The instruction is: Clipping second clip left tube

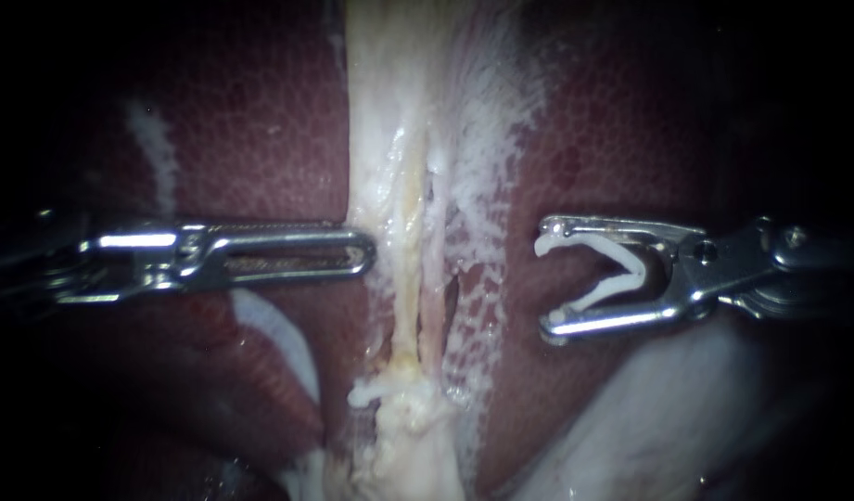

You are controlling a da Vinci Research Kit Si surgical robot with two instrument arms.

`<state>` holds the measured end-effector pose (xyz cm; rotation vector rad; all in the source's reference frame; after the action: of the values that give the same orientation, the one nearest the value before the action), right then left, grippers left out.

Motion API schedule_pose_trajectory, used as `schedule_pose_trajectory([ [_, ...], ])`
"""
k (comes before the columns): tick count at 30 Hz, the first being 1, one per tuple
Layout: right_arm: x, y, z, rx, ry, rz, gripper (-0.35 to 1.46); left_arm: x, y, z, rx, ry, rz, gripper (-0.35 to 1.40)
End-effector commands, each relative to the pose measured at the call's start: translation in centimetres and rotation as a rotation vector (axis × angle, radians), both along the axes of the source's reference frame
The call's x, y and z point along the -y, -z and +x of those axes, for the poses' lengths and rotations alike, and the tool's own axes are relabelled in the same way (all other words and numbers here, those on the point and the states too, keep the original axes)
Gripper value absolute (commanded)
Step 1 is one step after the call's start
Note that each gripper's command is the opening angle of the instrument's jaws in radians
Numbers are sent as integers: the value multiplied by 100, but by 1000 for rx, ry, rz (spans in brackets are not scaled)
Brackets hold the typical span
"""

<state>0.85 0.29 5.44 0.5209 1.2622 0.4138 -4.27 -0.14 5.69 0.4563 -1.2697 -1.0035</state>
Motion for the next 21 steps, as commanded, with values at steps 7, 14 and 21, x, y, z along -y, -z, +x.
schedule_pose_trajectory([
  [7, 0, 0, 1, 0, 0, 0, 60, 0, 0, 0, 0, 0, 0, -35],
  [14, 11, -11, 11, -4, 4, 5, 60, -2, 8, 5, 2, -2, 4, -35],
  [21, 40, -35, 38, 16, 19, 116, 59, -8, 30, 17, 6, -8, 16, -35],
])
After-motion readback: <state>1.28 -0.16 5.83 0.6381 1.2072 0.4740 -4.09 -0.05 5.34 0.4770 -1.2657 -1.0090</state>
